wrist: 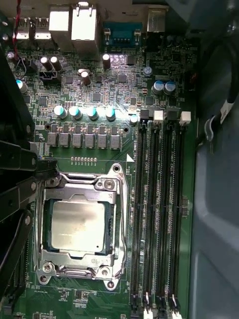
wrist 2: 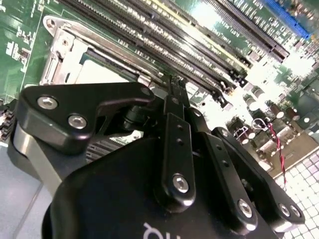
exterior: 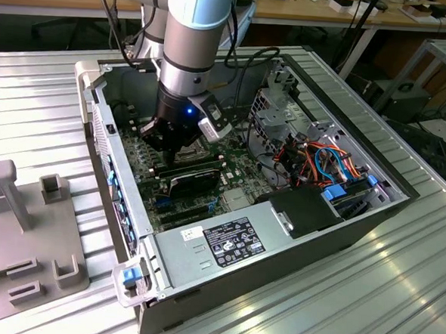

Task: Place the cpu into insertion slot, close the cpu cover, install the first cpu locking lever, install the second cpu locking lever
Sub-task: 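Install the second cpu locking lever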

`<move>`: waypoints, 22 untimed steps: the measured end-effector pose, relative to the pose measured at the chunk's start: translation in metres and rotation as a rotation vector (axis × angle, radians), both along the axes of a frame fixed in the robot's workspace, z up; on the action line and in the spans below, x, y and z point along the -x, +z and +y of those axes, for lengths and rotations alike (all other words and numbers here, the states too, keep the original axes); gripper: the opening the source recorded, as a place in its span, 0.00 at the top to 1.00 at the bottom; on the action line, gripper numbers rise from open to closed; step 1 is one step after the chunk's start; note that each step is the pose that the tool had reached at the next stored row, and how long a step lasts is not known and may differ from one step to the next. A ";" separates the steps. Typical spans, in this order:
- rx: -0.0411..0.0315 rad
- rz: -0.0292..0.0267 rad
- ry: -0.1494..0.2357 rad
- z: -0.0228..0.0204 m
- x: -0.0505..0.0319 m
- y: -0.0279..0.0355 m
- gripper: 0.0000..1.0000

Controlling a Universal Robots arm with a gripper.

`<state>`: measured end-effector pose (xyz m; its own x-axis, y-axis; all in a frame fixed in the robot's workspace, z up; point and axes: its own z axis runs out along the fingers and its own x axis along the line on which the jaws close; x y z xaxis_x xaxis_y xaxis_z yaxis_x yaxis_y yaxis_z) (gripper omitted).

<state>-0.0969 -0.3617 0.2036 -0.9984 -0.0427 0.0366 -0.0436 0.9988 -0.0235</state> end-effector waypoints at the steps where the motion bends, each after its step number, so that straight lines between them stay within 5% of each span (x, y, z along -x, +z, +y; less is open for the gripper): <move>1: 0.0000 0.0000 0.000 0.0000 0.0000 -0.0001 0.89; 22: -0.0002 0.0001 0.000 -0.0076 0.0000 -0.0039 0.89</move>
